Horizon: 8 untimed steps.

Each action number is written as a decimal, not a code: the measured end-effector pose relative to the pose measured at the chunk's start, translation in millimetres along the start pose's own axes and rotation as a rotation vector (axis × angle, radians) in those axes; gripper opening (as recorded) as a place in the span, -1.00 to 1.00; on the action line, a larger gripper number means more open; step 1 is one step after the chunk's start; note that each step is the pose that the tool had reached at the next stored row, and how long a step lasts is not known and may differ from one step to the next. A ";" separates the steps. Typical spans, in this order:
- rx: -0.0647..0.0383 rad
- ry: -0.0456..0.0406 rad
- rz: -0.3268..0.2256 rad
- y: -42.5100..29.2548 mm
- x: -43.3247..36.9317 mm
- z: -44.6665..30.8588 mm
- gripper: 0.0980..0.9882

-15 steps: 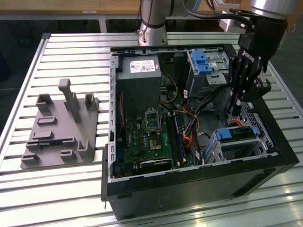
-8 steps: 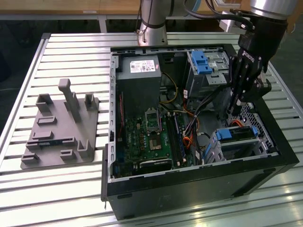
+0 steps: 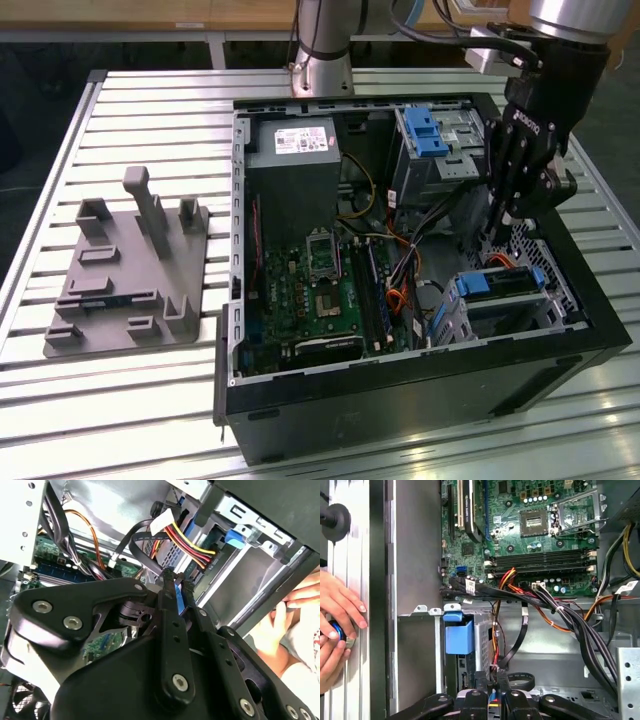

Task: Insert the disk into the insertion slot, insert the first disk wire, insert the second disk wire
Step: 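Insert the second disk wire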

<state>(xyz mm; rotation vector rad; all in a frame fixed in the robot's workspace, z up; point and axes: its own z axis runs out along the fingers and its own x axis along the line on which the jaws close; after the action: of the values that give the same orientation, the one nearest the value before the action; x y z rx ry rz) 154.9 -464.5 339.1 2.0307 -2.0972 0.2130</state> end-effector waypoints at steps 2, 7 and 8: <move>0.000 -0.0078 -0.001 -0.1 3.8 0.9 -0.77; -0.001 -0.0540 -0.003 -0.3 10.4 2.7 -0.77; -0.001 -0.0584 -0.003 -0.3 12.2 3.0 -0.77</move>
<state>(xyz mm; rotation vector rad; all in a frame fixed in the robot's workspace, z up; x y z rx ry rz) 154.7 -477.0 339.2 2.0633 -2.1275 0.1534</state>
